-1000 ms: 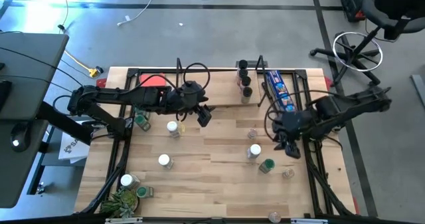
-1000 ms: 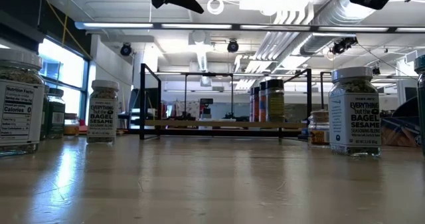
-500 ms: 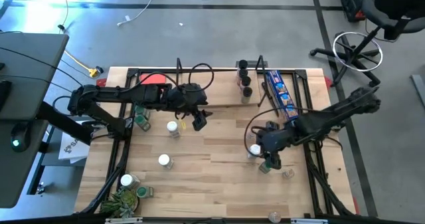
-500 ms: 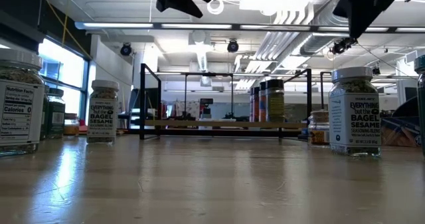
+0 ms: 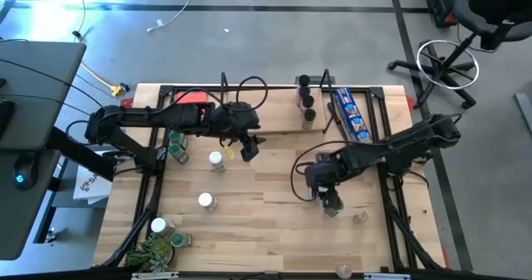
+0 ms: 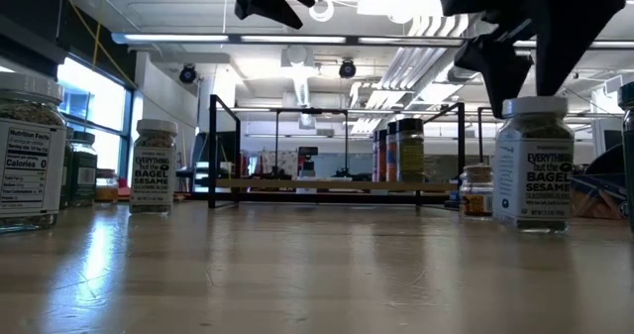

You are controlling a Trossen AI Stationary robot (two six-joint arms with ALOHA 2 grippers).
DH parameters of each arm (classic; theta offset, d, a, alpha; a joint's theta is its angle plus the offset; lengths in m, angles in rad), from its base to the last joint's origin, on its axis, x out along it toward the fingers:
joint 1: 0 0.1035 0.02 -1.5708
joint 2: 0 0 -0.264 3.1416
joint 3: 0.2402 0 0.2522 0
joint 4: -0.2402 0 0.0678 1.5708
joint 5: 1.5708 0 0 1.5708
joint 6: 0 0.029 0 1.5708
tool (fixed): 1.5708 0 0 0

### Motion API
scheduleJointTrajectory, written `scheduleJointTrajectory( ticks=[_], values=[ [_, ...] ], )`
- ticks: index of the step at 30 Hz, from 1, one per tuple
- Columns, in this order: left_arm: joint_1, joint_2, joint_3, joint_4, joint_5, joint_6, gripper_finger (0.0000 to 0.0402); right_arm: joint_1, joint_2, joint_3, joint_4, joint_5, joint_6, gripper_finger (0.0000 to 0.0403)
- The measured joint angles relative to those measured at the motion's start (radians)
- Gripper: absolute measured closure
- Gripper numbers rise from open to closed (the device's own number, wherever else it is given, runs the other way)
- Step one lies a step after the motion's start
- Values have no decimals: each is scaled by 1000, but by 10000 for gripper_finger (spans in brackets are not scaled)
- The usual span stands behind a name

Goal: Shelf spices
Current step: Put the middle right white seasoning bottle on the shelf, then put the top left white seasoning bottle on the shelf

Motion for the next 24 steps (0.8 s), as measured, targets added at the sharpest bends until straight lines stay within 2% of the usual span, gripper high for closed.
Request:
scheduleJointTrajectory(
  ticks=[2,6,15,19,24],
  values=[
    [-2,0,0,0,1,-15,170,3,19,0,8,-11,-32,141],
    [-3,0,0,-1,1,-34,170,3,50,-7,3,40,-47,141],
    [-15,0,0,2,15,-39,170,5,21,-6,-57,38,111,141],
    [-16,0,0,3,28,-34,170,21,-73,-6,-157,59,314,141],
    [-16,0,0,9,30,-19,170,76,-242,-6,-196,91,449,141]
  ],
)
